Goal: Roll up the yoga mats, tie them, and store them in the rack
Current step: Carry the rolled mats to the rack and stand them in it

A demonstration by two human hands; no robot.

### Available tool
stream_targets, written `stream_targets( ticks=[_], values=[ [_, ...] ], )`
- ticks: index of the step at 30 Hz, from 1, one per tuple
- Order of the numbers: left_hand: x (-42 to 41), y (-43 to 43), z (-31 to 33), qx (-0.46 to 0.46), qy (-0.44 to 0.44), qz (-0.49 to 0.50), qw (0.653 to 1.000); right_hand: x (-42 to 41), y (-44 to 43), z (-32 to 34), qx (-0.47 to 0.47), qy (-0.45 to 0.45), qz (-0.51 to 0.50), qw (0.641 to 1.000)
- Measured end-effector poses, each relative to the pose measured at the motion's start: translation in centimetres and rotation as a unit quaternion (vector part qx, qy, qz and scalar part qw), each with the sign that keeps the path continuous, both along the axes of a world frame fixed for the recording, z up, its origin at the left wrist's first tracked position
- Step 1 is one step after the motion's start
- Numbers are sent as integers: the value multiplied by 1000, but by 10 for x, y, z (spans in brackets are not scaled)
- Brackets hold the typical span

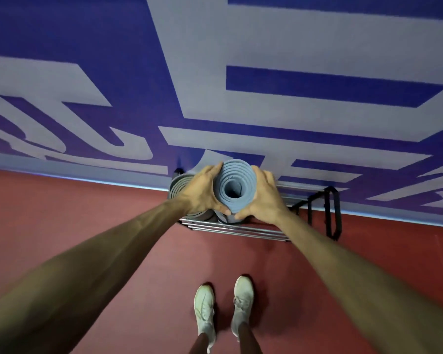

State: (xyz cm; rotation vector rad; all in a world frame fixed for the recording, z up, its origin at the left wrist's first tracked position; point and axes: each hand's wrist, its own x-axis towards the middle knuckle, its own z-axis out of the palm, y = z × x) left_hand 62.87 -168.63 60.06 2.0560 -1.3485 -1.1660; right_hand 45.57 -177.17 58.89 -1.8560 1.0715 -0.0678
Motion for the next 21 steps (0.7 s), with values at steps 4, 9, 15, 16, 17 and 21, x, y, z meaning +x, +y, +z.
stream_targets(
  ticks=[4,9,15,16,17,21],
  values=[
    [8,0,-38,27,-26,-2,999,12,8,-41,19,-3,-22,1000],
    [3,-1,-84,47,-125,-48,990,11,13,-85,7,-19,-39,999],
    [0,-4,-126,71,-258,-118,956,8,12,-128,33,-26,-41,998],
    [-1,-4,-132,65,-271,-121,953,7,13,-133,36,-25,-44,998],
    [-1,-3,-136,59,-280,-118,951,6,13,-137,39,-24,-44,998],
    [2,1,-142,20,-277,-113,954,1,12,-144,41,4,-10,999]
  ],
)
